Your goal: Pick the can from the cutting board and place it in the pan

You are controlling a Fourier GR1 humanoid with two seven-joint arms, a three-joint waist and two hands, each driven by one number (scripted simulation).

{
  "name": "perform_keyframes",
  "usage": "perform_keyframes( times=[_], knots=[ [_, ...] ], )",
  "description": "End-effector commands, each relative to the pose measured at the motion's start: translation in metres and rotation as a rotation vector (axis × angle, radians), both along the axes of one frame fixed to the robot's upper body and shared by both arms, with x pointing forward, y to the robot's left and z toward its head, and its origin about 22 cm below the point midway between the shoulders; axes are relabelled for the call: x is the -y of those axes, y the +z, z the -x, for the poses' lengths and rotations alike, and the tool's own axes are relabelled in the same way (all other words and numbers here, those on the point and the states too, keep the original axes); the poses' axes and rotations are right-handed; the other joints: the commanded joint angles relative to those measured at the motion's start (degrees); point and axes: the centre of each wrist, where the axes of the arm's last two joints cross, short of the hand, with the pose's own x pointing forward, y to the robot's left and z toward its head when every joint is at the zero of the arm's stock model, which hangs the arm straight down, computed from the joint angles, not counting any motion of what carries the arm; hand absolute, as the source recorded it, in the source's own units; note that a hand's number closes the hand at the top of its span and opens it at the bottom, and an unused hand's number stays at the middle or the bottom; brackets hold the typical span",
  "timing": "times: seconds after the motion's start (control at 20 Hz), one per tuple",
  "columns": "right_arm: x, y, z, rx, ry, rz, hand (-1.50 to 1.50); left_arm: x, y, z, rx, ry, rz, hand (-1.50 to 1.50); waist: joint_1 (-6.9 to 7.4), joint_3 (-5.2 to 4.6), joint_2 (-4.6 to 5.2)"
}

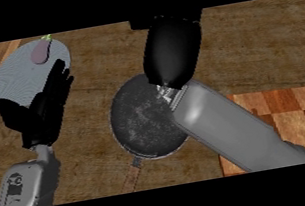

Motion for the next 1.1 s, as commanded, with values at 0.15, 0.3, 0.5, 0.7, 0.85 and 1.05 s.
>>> perform_keyframes(
  times=[0.15, 0.3, 0.5, 0.7, 0.85, 1.05],
  knots=[
    [-0.011, -0.017, 0.017, 0.016, -0.149, -0.151, 1.50, -0.012, -0.003, -0.004, 0.009, 0.055, 0.004, 0.00, -3.50, 0.12, -0.17],
    [-0.008, -0.043, 0.020, -0.004, -0.137, -0.169, 1.50, -0.012, -0.009, -0.001, -0.011, 0.071, -0.003, 0.00, -4.34, 0.17, 0.13],
    [-0.005, -0.080, 0.026, -0.039, -0.112, -0.225, 1.50, -0.020, 0.002, 0.001, 0.005, 0.087, 0.006, 0.00, -4.03, 0.25, 0.36],
    [-0.001, -0.103, 0.024, -0.077, -0.089, -0.218, 1.50, -0.025, 0.004, 0.003, 0.013, 0.080, 0.015, 0.00, -4.41, 0.25, 0.34],
    [0.003, -0.119, 0.020, -0.136, -0.135, -0.207, 1.50, -0.013, -0.009, 0.004, 0.003, 0.064, 0.012, 0.00, -3.90, 0.23, 0.62],
    [0.035, -0.134, 0.012, -0.187, -0.262, -0.382, -1.50, -0.026, -0.004, 0.007, 0.004, 0.101, 0.012, 0.00, -4.93, 0.37, 0.54]
  ],
)
